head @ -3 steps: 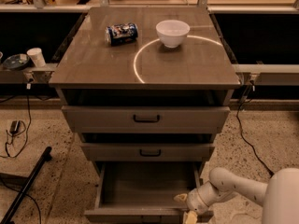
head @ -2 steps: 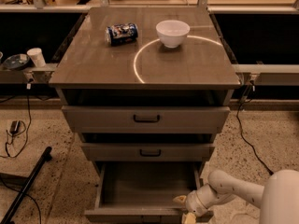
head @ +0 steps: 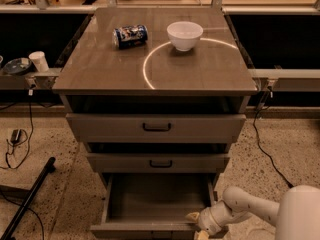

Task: Close bottom drawer

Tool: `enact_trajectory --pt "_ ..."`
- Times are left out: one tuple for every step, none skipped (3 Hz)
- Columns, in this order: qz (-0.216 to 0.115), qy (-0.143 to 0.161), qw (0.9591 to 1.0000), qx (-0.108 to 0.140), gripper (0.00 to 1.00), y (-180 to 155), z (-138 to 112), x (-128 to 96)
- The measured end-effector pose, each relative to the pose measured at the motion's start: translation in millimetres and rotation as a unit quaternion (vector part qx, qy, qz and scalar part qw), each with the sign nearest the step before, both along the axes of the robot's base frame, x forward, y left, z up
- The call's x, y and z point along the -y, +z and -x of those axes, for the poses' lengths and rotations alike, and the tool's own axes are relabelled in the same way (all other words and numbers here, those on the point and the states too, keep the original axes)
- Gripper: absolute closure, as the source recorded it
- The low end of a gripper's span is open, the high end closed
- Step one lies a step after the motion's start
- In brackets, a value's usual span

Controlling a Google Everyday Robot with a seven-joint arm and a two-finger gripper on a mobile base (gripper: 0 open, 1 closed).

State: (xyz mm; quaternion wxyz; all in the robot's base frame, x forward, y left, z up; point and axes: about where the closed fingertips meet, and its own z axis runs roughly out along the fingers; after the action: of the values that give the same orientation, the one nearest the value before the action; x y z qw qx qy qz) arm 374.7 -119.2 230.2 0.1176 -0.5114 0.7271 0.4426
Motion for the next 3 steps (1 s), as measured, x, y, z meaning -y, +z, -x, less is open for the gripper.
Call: enact_trajectory --pt "0.002 -0.005 1.0000 -0.003 0.00 -3.9 1.7 1.9" --pt "0.004 -0.011 0.9999 -0.007 0.00 -7.8 3.9 3.4" --pt "0.004 -0.010 0.9999 -0.007 0.00 -7.8 3.9 3.4"
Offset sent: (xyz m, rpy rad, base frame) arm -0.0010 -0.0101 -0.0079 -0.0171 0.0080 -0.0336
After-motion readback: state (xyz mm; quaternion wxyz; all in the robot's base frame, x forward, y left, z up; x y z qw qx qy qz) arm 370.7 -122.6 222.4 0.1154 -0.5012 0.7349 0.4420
